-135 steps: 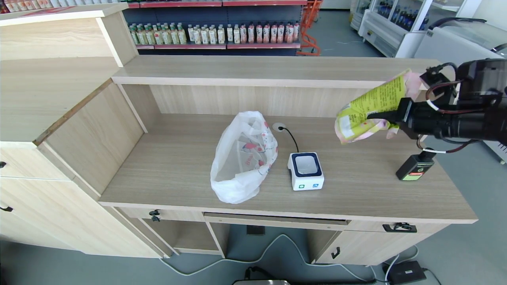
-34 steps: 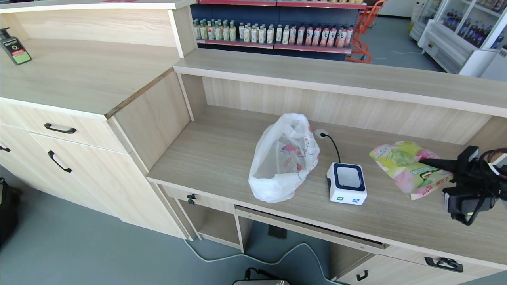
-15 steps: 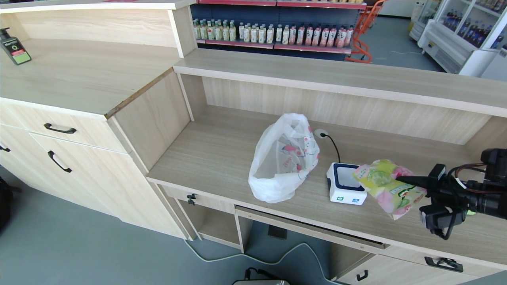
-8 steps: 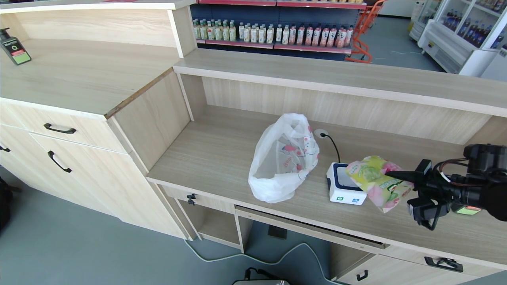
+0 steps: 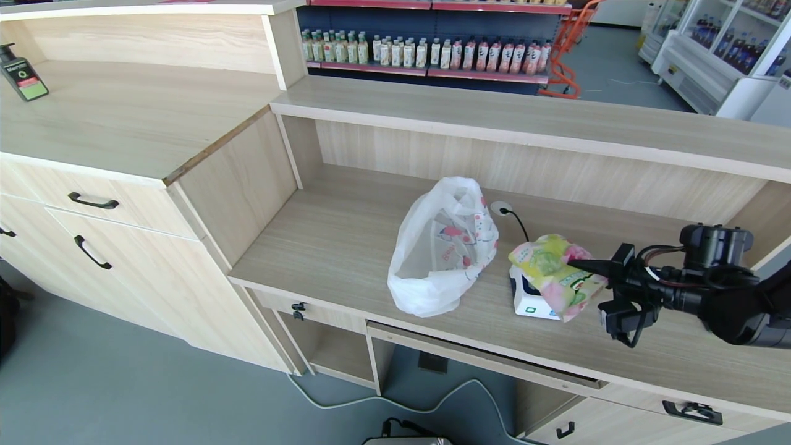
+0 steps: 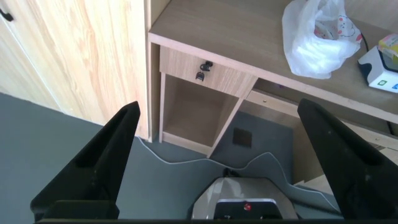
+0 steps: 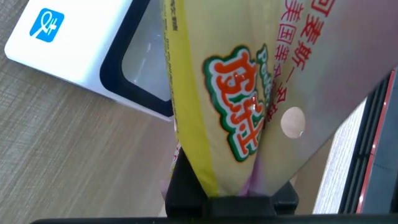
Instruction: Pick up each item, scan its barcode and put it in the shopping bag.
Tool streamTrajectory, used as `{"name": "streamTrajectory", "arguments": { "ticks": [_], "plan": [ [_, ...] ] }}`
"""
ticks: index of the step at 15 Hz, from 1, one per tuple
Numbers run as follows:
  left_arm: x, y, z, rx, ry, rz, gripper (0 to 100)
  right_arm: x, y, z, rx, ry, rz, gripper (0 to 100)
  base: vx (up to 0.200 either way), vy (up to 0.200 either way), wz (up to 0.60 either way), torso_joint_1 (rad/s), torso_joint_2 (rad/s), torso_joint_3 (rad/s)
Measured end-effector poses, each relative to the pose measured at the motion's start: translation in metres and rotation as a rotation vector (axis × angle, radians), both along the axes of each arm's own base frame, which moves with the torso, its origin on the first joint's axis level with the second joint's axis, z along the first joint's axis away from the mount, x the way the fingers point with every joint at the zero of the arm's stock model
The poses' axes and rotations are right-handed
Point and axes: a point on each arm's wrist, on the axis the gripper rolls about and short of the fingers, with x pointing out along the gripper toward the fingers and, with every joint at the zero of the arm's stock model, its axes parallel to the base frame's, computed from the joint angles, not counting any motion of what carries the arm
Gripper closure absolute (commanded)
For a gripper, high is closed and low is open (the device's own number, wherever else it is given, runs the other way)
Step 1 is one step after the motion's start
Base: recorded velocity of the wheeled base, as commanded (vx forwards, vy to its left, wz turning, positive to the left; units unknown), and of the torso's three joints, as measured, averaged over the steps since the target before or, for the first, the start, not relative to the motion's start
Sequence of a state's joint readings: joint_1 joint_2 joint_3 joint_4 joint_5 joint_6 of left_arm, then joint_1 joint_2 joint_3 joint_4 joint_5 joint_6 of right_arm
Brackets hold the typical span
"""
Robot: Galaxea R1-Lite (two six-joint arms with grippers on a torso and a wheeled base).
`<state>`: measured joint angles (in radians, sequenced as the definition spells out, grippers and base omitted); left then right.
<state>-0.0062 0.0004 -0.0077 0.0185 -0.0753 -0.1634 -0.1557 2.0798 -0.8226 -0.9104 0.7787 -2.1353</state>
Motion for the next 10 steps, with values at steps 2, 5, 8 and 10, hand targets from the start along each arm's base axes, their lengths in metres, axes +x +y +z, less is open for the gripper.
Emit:
{"name": "streamTrajectory", "arguments": {
  "ticks": [2,5,8,10],
  "plan": [
    [0.0,0.0,0.0,0.0,0.0,0.0,0,0.0009,0.0014,-0.0056,0.001,0.014,0.005,100,0.0,0.0,0.0,0.0,0.0,0.0],
    [0.0,0.0,0.0,0.0,0.0,0.0,0,0.0021,0.0016,-0.0093,0.003,0.024,0.005,100,0.0,0.0,0.0,0.0,0.0,0.0],
    [0.0,0.0,0.0,0.0,0.0,0.0,0,0.0024,0.0012,-0.0101,0.008,0.031,0.001,100,0.0,0.0,0.0,0.0,0.0,0.0],
    [0.0,0.0,0.0,0.0,0.0,0.0,0,0.0027,0.0008,-0.0029,0.045,0.039,-0.014,100,0.0,0.0,0.0,0.0,0.0,0.0]
  ]
}}
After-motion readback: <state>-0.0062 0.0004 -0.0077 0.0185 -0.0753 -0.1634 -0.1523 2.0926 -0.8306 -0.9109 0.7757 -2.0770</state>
